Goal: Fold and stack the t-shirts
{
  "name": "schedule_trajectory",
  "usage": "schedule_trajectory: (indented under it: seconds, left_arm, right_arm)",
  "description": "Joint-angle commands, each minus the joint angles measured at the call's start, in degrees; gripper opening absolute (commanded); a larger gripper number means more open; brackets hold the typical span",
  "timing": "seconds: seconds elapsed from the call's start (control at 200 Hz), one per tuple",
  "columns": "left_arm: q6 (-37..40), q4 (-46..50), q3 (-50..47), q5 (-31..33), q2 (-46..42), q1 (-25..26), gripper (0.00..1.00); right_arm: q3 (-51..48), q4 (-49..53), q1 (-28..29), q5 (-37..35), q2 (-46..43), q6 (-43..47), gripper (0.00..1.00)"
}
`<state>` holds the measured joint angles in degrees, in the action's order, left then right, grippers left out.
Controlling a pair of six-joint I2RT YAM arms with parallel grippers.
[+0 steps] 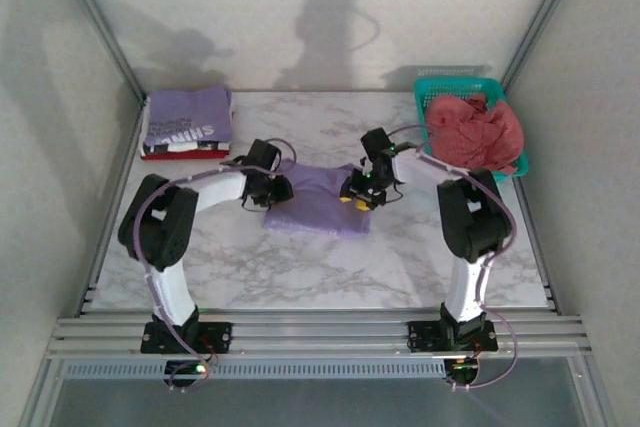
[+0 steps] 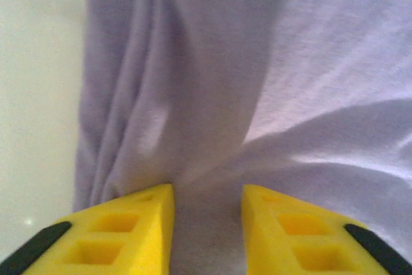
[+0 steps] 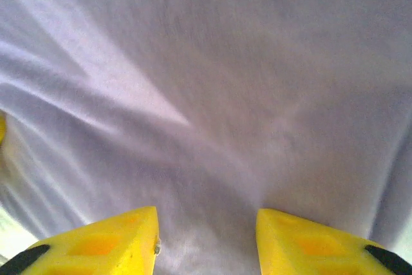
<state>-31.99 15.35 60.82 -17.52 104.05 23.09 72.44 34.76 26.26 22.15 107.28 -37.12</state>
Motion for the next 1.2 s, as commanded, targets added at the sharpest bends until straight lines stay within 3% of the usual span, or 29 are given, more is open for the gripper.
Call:
schedule_trajectory:
  seconds: [0.0,0.195,0.476,0.906,1.091,1.191]
  left_arm:
    - [-1.6,1.2,-4.0,-0.5,-6.5,0.6,0.39]
    - [2.6,9.6,-0.9,5.5,-11.8,-0.6,0.59]
    - [5.0,9.0,-0.1,9.2,-6.6,0.2,0.64]
    - [2.6,4.0,-0.4,8.1,-0.4,4.9,0.63]
    - [1.0,7.9,1.4,16.4,3.7,8.2,0.58]
    - [0.7,6.9,0.1,17.1,6.1,8.6,0.50]
  right_arm:
    - [-4.3,-0.6,-0.2,-0.4,-7.7,-0.8,0.45]
    - [-6.2,4.8,-0.2,-4.8,-14.3,2.1,0.47]
    - [-6.3,4.1,-0.4,-4.7,-12.7,2.7,0.47]
    - [-7.4,3.2,-0.6,-5.2,-13.4,3.5,0.47]
    - [-8.4,3.1,-0.8,-5.4,-14.5,3.5,0.47]
    - [-9.1,3.0,-0.9,-5.5,-15.2,3.5,0.47]
